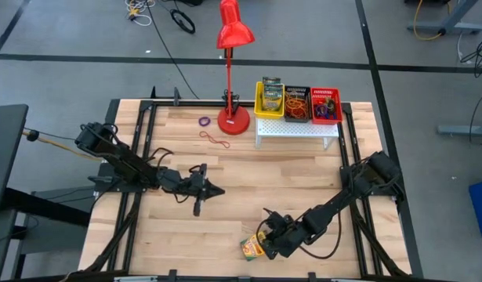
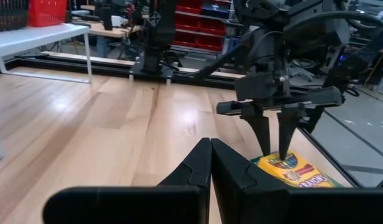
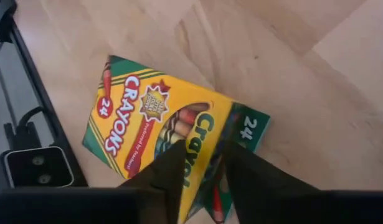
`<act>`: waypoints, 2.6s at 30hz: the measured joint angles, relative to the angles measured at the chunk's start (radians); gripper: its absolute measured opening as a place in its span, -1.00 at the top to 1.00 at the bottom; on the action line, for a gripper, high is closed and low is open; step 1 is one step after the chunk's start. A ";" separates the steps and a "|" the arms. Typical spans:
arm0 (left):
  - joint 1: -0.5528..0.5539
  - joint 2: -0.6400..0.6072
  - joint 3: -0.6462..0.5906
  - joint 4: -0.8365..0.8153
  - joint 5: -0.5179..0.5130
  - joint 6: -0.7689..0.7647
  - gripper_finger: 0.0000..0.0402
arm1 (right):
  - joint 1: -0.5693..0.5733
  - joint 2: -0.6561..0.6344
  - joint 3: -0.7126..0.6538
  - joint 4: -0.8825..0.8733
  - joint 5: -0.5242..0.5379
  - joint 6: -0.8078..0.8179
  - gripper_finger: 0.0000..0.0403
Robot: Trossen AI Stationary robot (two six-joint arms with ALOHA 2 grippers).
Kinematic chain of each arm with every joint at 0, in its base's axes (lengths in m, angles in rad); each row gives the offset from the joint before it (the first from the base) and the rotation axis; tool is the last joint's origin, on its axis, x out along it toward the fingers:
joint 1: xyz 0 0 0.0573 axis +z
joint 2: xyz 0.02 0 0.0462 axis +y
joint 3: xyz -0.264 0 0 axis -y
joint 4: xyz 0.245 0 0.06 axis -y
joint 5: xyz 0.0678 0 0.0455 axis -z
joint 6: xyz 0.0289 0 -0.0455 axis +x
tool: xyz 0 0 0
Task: Pick & Place Office Desk Supplies
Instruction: Put the crayon box into the yellow bin on the shelf
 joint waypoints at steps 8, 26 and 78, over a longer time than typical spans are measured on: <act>0.000 0.000 0.000 0.001 0.000 -0.002 0.93 | 0.000 0.000 0.000 0.005 -0.009 -0.042 0.96; 0.002 0.000 0.075 -0.172 0.052 -0.265 0.84 | -0.010 -0.111 0.254 -0.672 0.327 -0.501 0.99; -0.018 0.504 0.543 -0.192 -0.100 -0.106 0.56 | -0.035 -0.146 0.357 -0.630 0.462 -0.489 0.55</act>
